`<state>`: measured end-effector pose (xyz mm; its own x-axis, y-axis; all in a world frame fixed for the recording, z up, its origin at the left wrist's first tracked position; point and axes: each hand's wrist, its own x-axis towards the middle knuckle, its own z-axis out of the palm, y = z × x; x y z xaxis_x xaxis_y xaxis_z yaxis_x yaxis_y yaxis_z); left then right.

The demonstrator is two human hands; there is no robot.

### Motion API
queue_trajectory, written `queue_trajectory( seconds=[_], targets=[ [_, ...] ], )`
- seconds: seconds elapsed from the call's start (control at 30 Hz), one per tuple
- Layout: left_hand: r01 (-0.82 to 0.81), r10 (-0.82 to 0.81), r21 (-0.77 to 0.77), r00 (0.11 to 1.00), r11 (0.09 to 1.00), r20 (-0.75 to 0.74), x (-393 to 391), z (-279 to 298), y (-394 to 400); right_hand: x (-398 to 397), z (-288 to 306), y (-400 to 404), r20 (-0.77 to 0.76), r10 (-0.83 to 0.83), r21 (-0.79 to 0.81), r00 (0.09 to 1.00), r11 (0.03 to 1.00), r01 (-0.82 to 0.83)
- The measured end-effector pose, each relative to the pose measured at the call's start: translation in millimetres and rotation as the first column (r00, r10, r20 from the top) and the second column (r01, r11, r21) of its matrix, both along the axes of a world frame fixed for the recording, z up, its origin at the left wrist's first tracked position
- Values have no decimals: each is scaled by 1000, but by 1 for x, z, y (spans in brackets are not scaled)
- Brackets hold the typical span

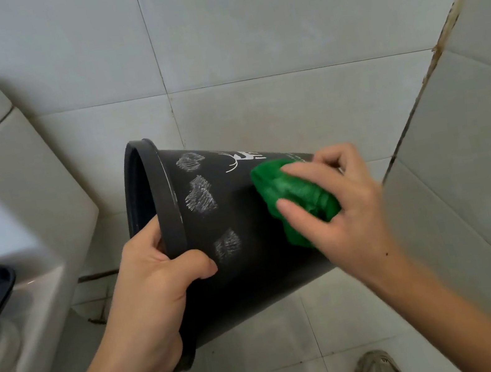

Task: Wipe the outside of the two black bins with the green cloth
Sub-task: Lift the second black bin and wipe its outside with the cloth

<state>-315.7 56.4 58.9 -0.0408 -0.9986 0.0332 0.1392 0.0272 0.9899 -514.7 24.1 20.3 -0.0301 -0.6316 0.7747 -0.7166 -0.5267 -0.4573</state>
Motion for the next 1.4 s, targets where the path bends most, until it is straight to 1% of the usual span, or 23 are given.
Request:
queue_trajectory(
  seconds=[0.13,0.17,0.2,0.27,0.33,0.37,0.43,0.5,0.6,0.63,0.67,0.73,0.8,0.87,0.93,1.0,1.03,1.07,1.13,1.2,1.27,1.33,1.4],
  targets=[
    [-31,31,0,996,1000,-79,-5,-2,-3,23,-11,15,-249,123,-148,961,976,-163],
    [-30,30,2,996,1000,-80,-4,-1,-3,19,-12,11,-269,124,-150,955,974,-169],
    [-24,24,2,997,1000,-70,-4,0,-2,12,-10,5,-234,119,-118,965,982,-150],
    [-4,4,-14,1000,1000,-13,-3,1,2,-3,-1,-12,-28,23,14,999,1000,-22],
    [24,-21,-40,998,999,51,-5,1,4,-15,10,-26,143,-120,172,982,981,94],
    [37,-33,-50,997,998,74,-8,0,6,-16,13,-29,169,-172,236,971,963,130],
    [49,-42,-69,994,996,103,-12,-4,6,-7,11,-23,100,-196,264,976,950,164],
    [49,-36,-94,991,994,131,-15,-7,6,11,6,-9,-8,-123,175,992,977,123],
    [2,13,-112,990,994,139,-13,-5,6,17,0,2,-90,-9,41,996,999,12],
    [-4,22,-122,989,992,146,-11,-4,5,10,2,-3,-75,-13,32,997,999,16],
    [4,17,-131,987,991,159,-10,-2,6,0,4,-11,-18,-52,63,998,997,53],
    [31,-4,-144,983,989,185,-9,0,6,-20,8,-28,131,-180,199,975,968,152],
    [48,-12,-165,977,985,215,-10,1,7,-27,8,-34,170,-232,263,958,947,183],
    [62,-22,-184,977,981,214,-13,1,6,-12,8,-22,110,-162,176,981,974,141],
    [41,-12,-187,989,981,151,-14,0,2,12,7,-4,4,-20,51,1000,999,19],
    [21,-4,-184,996,983,93,-14,-2,-1,29,5,11,-134,93,-60,987,993,-101],
    [22,-8,-180,997,983,81,-14,-2,-2,29,6,11,-183,107,-103,977,986,-127],
    [33,-22,-175,998,984,66,-15,-1,-2,25,6,7,-181,96,-122,979,985,-119],
    [48,-42,-176,998,983,40,-17,-2,-2,19,9,-1,-94,44,-118,995,991,-55],
    [33,-23,-198,998,980,51,-18,-2,-1,21,5,2,-86,46,-142,995,988,-58],
    [3,6,-197,999,980,43,-16,-3,-1,30,-5,14,-167,116,-197,979,969,-148],
    [-21,20,-155,1000,988,-8,-12,-5,-1,37,-15,27,-285,183,-230,941,940,-253],
    [-20,19,-136,1000,991,-12,-11,-6,-1,30,-16,23,-371,179,-251,911,926,-284]
  ],
)
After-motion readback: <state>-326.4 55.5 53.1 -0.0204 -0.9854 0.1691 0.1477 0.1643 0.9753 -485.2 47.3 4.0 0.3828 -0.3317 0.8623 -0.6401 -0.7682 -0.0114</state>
